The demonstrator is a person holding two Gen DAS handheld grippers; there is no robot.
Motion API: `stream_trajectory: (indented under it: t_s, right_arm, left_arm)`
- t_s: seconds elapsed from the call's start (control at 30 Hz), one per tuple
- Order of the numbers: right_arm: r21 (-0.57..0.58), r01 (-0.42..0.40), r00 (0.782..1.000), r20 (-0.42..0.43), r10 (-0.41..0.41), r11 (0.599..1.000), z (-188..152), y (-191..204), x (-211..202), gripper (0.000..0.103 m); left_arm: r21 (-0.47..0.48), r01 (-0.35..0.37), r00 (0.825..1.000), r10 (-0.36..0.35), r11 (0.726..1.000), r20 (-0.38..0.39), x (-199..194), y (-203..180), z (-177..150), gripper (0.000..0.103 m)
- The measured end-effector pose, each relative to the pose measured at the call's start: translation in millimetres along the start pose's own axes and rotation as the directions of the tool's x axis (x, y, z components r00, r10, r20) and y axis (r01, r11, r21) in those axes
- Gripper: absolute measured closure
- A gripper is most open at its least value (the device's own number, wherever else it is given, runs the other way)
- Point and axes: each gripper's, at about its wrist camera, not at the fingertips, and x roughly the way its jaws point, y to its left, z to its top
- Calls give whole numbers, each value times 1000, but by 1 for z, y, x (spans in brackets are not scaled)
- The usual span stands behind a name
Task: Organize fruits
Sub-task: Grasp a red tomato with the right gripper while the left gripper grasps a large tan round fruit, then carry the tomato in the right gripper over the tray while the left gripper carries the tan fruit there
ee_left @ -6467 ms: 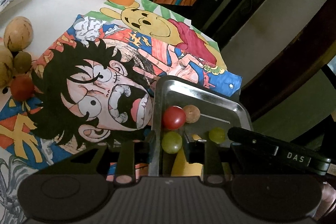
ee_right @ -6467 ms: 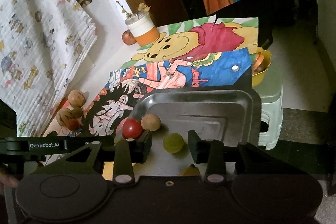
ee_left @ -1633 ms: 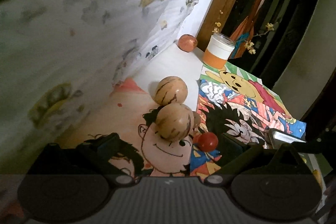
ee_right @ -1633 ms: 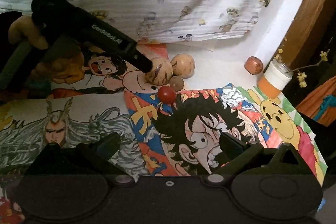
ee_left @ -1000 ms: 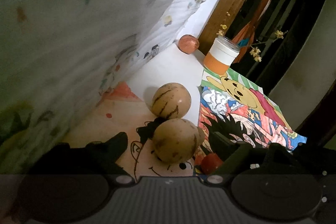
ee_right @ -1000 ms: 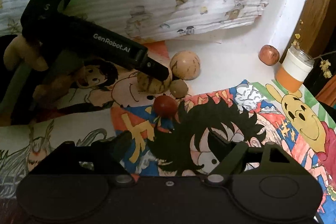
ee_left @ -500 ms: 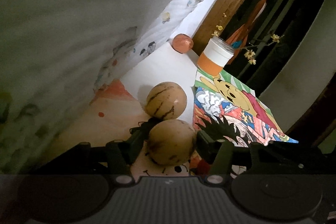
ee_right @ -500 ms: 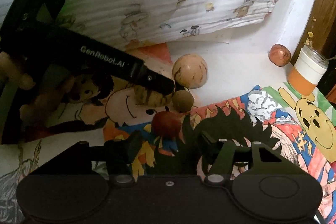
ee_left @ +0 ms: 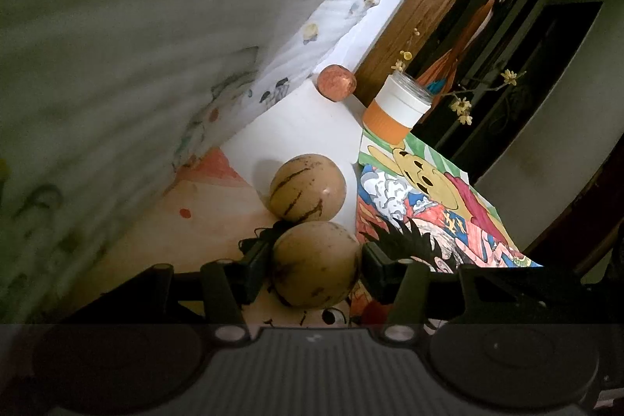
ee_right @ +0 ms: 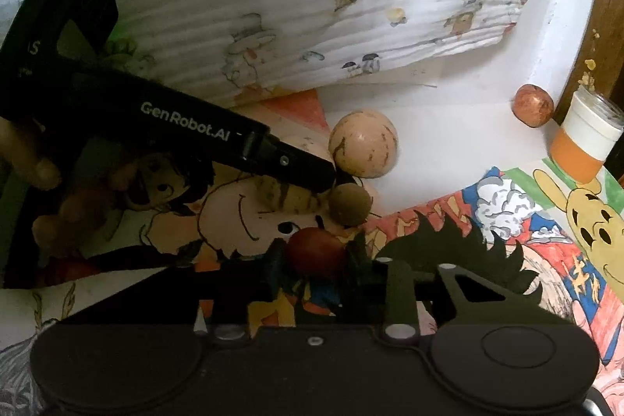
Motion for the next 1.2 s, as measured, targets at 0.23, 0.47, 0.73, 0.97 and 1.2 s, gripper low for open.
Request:
stream_trajectory:
  t_s: [0.23, 0.47, 0.73, 0.97, 1.2]
  right_arm:
    - [5, 4, 1000, -10, -4, 1000, -4, 4, -9, 69]
    - [52, 4, 1000, -3, -4, 999, -17, 9, -30, 69]
    - [113, 25, 998, 48, -31, 993, -32, 18, -77, 69]
    - [198, 77, 990, 102, -99, 977, -56, 22, -128, 69]
    - [278, 152, 976, 111, -189, 949, -96, 22, -179, 69]
  left_arm:
    - [-33, -14, 1000, 13, 999, -17, -5, 1, 0, 47]
    - [-41, -4, 1000, 3, 999, -29, -21, -1, -10, 47]
    - [-15, 32, 999, -32, 999, -25, -46, -22, -20, 47]
    - [21, 97, 995, -96, 995, -33, -64, -56, -34, 47]
    - [53, 171, 984, -168, 984, -60, -71, -95, -57, 47]
